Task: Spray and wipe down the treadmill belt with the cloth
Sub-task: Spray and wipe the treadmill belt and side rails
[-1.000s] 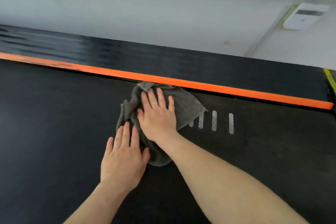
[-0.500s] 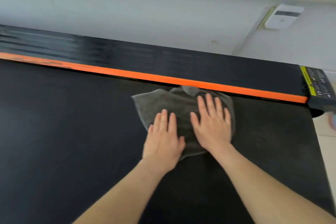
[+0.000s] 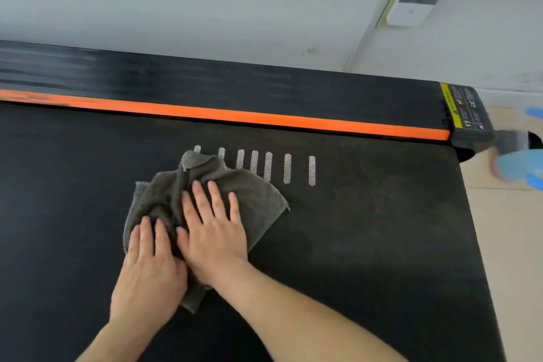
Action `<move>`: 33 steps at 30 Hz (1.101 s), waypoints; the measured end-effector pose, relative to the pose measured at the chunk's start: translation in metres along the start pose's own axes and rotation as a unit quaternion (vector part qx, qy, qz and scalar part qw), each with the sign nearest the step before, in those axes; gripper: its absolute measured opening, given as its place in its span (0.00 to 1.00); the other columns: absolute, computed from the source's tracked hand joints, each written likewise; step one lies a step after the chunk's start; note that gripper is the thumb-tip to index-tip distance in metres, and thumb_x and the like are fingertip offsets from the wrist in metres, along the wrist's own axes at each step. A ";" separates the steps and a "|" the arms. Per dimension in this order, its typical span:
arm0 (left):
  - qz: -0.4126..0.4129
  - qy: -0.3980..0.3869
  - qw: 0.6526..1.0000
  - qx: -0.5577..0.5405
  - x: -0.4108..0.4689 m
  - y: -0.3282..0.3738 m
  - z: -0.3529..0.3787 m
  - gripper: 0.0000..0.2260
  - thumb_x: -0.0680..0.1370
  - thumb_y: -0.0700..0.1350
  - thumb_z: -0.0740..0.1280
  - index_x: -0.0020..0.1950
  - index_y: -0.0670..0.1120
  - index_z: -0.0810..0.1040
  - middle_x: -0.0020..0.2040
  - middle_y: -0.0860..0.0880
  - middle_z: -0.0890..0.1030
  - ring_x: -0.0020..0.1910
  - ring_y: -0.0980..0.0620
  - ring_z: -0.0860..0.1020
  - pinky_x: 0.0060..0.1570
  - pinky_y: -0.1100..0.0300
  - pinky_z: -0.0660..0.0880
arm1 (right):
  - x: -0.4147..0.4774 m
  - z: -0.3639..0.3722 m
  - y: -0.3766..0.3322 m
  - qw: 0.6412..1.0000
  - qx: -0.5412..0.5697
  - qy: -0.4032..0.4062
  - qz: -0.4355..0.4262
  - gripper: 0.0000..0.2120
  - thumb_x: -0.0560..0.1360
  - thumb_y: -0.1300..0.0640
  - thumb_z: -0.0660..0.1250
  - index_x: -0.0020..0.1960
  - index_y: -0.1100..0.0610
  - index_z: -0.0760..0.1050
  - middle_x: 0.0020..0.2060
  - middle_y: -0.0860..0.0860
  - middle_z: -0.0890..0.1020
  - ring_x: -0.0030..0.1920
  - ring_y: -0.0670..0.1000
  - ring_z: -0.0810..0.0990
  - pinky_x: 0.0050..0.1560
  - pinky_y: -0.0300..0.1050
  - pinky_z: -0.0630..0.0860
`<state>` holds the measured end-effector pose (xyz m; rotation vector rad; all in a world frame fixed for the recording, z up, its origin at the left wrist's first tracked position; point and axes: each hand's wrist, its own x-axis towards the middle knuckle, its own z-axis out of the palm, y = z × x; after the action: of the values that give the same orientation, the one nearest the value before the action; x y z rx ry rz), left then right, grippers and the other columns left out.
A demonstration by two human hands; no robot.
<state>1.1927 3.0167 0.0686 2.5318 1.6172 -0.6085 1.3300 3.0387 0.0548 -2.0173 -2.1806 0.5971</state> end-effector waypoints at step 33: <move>0.038 0.053 0.983 -0.174 -0.023 0.162 -0.018 0.30 0.78 0.56 0.56 0.76 0.43 0.66 0.77 0.40 0.65 0.76 0.42 0.64 0.75 0.46 0.60 | -0.141 -0.030 0.152 0.961 -0.064 0.052 0.265 0.32 0.80 0.40 0.47 0.81 0.51 0.54 0.80 0.52 0.57 0.79 0.56 0.55 0.74 0.61 0.58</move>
<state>1.3331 2.9305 0.0703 2.3843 1.4936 -0.1649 1.4973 2.9129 0.0537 -2.6542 -1.6477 0.3882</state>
